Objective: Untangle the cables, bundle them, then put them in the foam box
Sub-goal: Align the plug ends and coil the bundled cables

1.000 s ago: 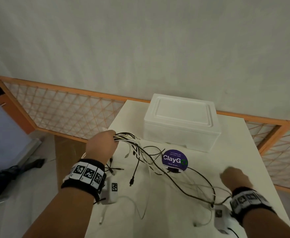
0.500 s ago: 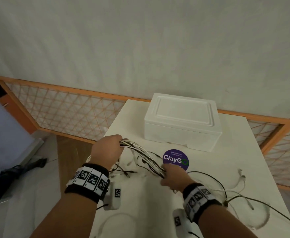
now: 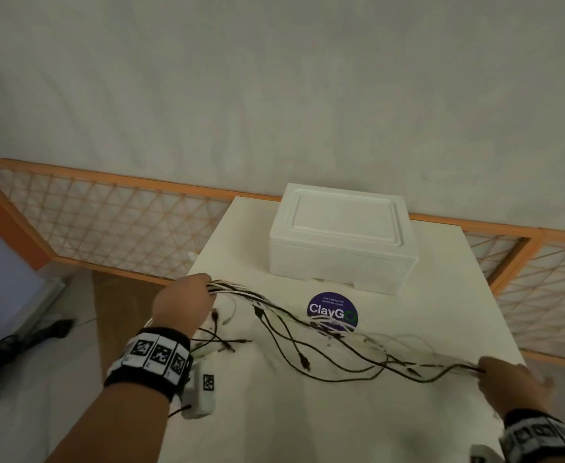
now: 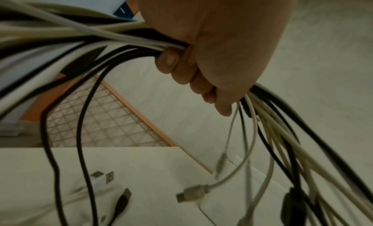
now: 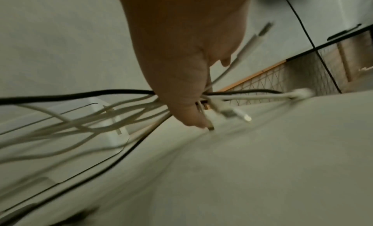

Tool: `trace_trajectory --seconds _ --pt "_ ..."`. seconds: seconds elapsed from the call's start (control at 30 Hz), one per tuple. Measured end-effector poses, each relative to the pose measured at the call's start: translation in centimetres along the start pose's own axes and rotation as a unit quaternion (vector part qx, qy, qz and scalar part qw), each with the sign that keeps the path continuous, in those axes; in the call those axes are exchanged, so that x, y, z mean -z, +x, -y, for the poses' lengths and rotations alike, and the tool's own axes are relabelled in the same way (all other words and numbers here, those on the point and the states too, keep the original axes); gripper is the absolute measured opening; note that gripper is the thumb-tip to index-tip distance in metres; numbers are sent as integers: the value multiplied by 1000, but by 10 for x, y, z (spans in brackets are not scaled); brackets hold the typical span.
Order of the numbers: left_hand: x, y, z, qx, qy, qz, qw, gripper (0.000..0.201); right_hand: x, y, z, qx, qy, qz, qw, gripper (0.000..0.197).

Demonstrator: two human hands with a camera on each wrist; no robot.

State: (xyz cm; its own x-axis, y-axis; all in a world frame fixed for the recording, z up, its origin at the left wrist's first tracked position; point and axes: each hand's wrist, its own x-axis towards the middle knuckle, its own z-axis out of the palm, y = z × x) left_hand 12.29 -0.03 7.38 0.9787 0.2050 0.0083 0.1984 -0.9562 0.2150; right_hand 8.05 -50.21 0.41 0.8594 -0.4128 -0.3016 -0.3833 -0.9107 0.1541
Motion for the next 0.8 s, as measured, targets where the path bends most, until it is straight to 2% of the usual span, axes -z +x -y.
trace_trajectory --seconds 0.03,0.13,0.17,0.23,0.3,0.37,0.43,0.5,0.57,0.63,0.7,0.8 --pt "-2 -2 -3 -6 10 5 1000 13 5 1 4 11 -3 27 1000 22" --pt "-7 -7 -17 -20 25 10 999 16 25 1 39 58 -8 126 990 86" --pt "-8 -8 -21 -25 27 10 999 17 36 0 57 90 6 132 987 97" --pt "-9 -8 -29 -36 28 12 999 18 62 -7 97 191 64 101 974 100" --pt "-9 -11 -37 -48 28 7 998 18 90 -25 143 302 165 51 937 99" --pt "-10 -16 -48 -76 29 7 997 19 112 -55 190 382 263 12 886 95" --pt "-13 -23 -62 -113 42 14 993 19 117 -87 233 460 268 -6 847 86" --pt "-16 -27 -70 -135 47 14 990 21 107 -106 263 511 230 1 828 65" --pt "-15 -28 -67 -132 44 17 990 21 92 -107 272 512 227 4 828 37" --pt "-12 -29 -59 -124 63 26 990 17 80 -98 266 492 212 11 845 18" --pt "-12 -30 -54 -129 82 40 987 15 71 -92 259 480 187 15 857 23" --pt "-18 -33 -56 -141 76 64 985 13 65 -90 255 475 153 -32 866 26"
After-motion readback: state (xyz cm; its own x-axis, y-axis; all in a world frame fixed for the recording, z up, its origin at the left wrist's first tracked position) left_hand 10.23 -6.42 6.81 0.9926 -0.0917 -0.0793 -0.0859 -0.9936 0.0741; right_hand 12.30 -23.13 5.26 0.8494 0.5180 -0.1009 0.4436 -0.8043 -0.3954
